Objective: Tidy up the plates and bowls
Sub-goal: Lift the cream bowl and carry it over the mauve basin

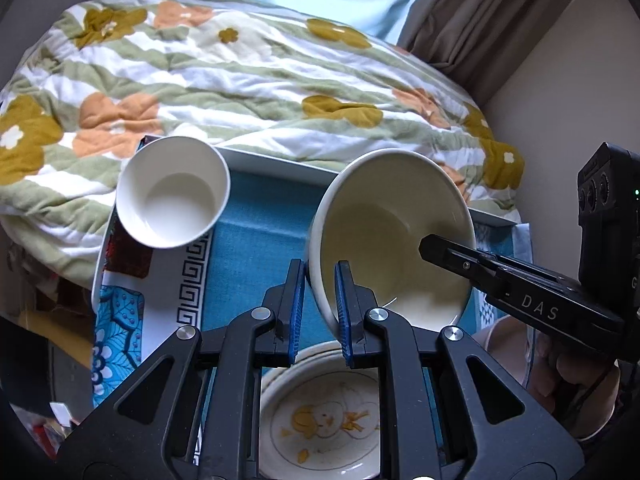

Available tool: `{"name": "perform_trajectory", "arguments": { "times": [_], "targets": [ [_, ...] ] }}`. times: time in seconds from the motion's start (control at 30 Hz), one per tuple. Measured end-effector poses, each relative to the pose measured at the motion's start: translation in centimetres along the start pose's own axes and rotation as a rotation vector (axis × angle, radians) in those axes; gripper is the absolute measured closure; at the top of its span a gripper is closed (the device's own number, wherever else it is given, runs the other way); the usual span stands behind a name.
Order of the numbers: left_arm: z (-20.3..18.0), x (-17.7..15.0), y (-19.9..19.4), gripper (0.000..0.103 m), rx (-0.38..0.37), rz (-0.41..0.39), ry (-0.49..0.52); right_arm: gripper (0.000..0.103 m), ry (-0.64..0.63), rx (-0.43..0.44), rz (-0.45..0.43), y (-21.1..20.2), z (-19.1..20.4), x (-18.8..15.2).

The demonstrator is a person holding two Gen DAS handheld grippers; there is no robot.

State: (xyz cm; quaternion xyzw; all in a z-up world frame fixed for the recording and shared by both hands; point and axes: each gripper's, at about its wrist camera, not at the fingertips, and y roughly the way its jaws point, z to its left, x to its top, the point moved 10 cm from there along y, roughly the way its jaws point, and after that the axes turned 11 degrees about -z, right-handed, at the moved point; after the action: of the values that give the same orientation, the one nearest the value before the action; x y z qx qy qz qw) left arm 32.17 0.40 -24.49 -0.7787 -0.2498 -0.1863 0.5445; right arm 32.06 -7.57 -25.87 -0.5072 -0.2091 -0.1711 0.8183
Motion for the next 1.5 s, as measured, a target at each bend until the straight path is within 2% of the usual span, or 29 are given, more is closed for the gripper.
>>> {"name": "perform_trajectory", "arguments": {
  "times": [0.2, 0.37, 0.53, 0.7, 0.83, 1.03, 1.17, 1.33, 1.5],
  "targets": [
    [-7.6, -2.2, -3.2, 0.090, -0.043, -0.052, 0.034, 0.092, -0.011, -0.015, -0.085, -7.6, -2.8, -0.7],
    [-14.6, -6.2, -4.4, 0.090, -0.079, -0.061, 0.069, 0.092, 0.009, -0.051, -0.117, -13.3, -7.3, -3.0],
    [-20.7, -10.7, -3.7, 0.090, -0.128, -0.034, 0.072, 0.092, 0.025, -0.103, -0.119, -17.4, -12.3, -6.1],
    [-24.6, -14.9, -1.7, 0.090, -0.152, 0.033, 0.086, 0.092, 0.079, -0.153, -0.085, -19.0, -17.4, -9.7],
    [-25.8, -17.8, 0.8, 0.090, -0.138, 0.109, 0.119, 0.092, 0.140, -0.179, -0.047, -18.5, -20.5, -12.6],
    [-25.5, -19.8, 4.1, 0.090, -0.101, 0.186, 0.185, 0.092, 0.216, -0.198, 0.014, -16.1, -22.8, -15.8],
    [-25.4, -20.5, 6.2, 0.090, -0.067, 0.229, 0.230, 0.092, 0.206, -0.238, 0.038, -14.9, -23.5, -16.5],
    [-25.3, -20.8, 7.7, 0.090, -0.066, 0.272, 0.262, 0.092, 0.221, -0.258, 0.056, -14.2, -24.4, -17.2],
    [-25.6, -20.8, 8.5, 0.090, -0.052, 0.283, 0.307, 0.092, 0.231, -0.273, 0.085, -13.6, -24.9, -17.7]
  ]
}}
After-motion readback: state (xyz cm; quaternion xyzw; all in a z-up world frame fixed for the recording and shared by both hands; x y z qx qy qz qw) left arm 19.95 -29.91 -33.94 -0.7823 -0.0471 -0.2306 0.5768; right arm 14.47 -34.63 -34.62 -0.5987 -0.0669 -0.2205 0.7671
